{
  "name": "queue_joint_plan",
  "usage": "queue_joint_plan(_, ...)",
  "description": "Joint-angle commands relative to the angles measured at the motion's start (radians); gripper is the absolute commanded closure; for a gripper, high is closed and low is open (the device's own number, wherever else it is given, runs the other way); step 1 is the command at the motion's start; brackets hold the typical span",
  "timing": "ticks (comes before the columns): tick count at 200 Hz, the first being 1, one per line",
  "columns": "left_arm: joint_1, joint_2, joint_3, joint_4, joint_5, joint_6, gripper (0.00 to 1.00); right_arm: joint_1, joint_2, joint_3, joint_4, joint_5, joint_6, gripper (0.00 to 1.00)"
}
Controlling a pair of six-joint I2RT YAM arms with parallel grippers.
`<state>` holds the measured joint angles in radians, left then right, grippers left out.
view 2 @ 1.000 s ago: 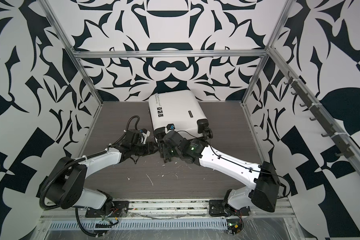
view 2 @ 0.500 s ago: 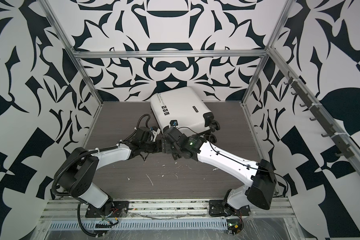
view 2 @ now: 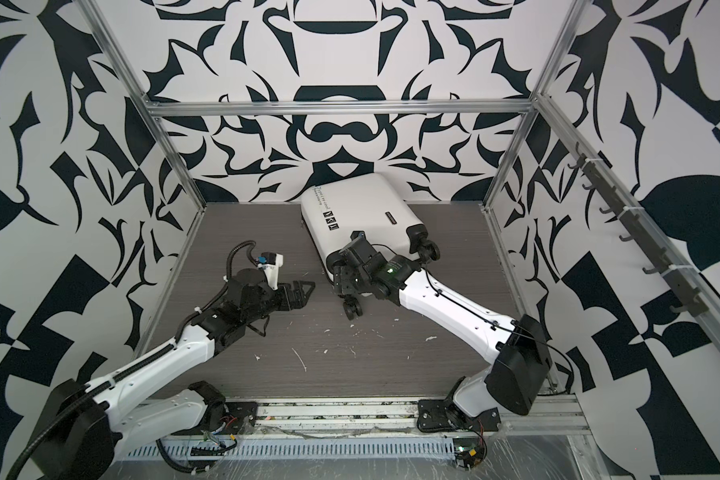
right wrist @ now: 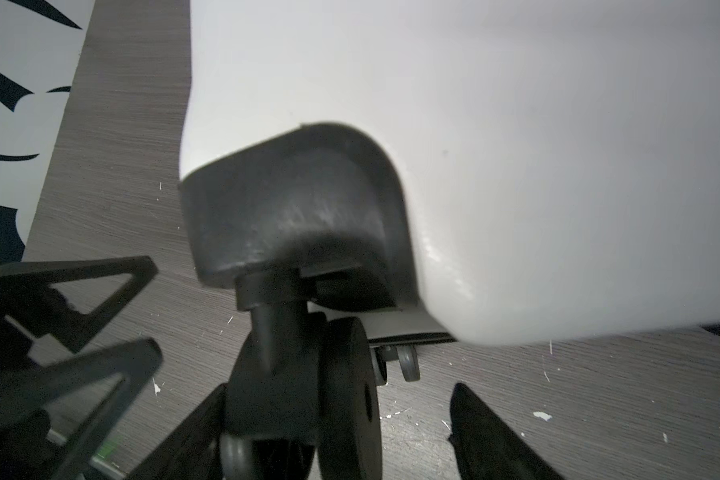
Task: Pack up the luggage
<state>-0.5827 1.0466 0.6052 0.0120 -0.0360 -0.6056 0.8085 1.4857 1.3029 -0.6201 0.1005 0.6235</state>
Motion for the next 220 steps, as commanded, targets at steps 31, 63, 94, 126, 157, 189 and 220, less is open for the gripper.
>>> queue_joint_plan(31,0.002,-0.084,0.098,-0.217,-0.224,-0.01,0.01,-0.009,0.073,0.082,0.036,-0.067,-0.046,0.18)
queue_joint_plan(63,0.011,-0.057,0.061,-0.151,-0.234,-0.014,0.01,-0.025,0.106,0.097,0.049,-0.08,-0.045,0.19)
queue_joint_plan(94,0.024,0.036,0.072,-0.058,0.017,0.104,0.01,-0.026,0.142,0.129,0.026,-0.071,-0.056,0.26)
queue_joint_plan(126,0.031,0.124,0.059,0.047,0.134,0.138,0.2,-0.026,0.136,0.14,0.01,-0.057,-0.069,0.45)
queue_joint_plan(157,0.032,0.173,0.002,0.241,0.195,0.159,0.26,-0.027,0.126,0.206,-0.028,-0.037,-0.119,0.67)
queue_joint_plan(189,0.036,0.202,-0.029,0.341,0.219,0.205,0.26,-0.028,0.17,0.308,-0.105,-0.019,-0.184,0.83)
queue_joint_plan(220,0.039,0.257,0.009,0.323,0.256,0.249,0.32,-0.027,0.198,0.387,-0.169,0.026,-0.237,0.91)
